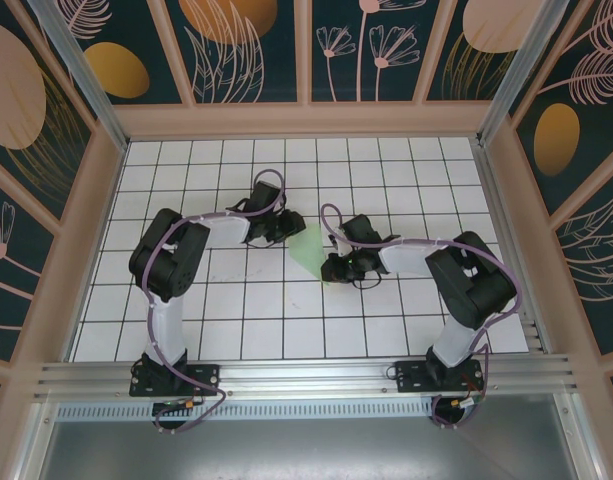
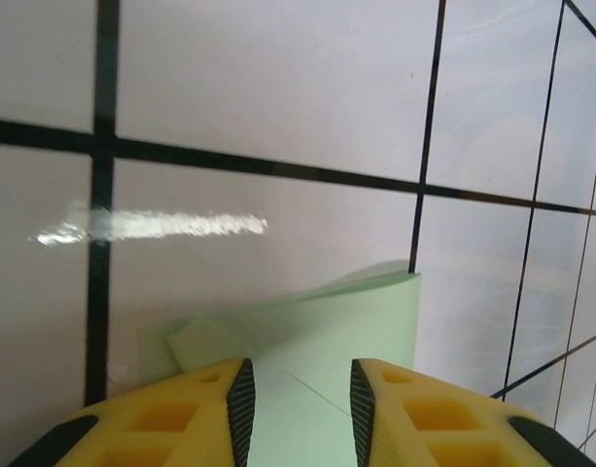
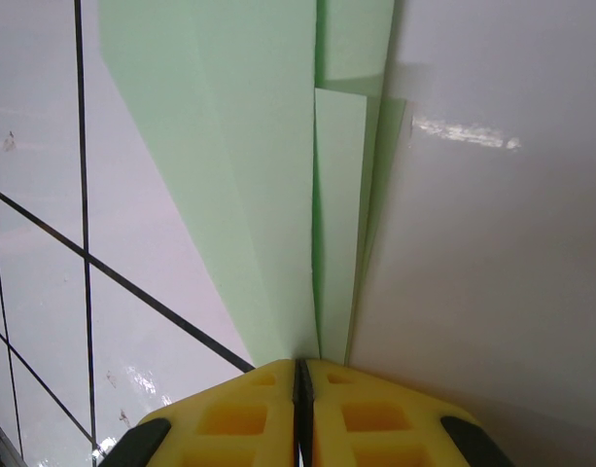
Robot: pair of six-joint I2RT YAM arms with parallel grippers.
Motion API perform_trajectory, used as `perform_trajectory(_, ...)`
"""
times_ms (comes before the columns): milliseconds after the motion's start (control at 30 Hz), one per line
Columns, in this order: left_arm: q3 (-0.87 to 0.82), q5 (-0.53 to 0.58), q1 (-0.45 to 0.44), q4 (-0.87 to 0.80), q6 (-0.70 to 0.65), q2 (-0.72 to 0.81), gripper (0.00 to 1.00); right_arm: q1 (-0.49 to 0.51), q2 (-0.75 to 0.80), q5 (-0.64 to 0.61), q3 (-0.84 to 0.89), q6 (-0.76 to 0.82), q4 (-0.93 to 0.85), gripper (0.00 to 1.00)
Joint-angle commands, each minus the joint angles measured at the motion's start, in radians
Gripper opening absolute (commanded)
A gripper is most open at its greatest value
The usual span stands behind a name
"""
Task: Fold a paper plane with a square sheet of paper (fold left side to right side)
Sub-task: Fourth fold the wing at the center of the table, then turn over the paper at the center of the table.
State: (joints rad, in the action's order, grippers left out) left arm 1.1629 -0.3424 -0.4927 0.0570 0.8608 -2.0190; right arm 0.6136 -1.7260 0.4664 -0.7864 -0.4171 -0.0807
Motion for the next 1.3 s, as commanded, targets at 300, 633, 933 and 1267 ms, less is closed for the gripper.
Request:
perform_trajectory(300, 0.084, 0.057, 0.111, -0.103, -0.102, -0.006, 0.40, 0.026, -0.076, -0.115, 0.062, 0.010, -0.123, 0.13)
perform_trajectory(633, -0.046, 0.040, 0.115, -0.075, -0.107, 0.223, 0.46, 0.022, 0.083, -0.134, -0.007, 0.009, -0.047, 0.22)
perform_trajectory(933, -0.316, -0.082, 0.066, 0.108, 0.035, 0.433, 0.50, -0.061, 0.356, -0.223, 0.008, 0.016, -0.025, 0.36)
perform_trajectory(1267, -0.293, -0.091, -0.038, 0.222, 0.126, 0.257, 0.49, -0.183, 0.471, -0.171, 0.069, 0.041, 0.001, 0.41)
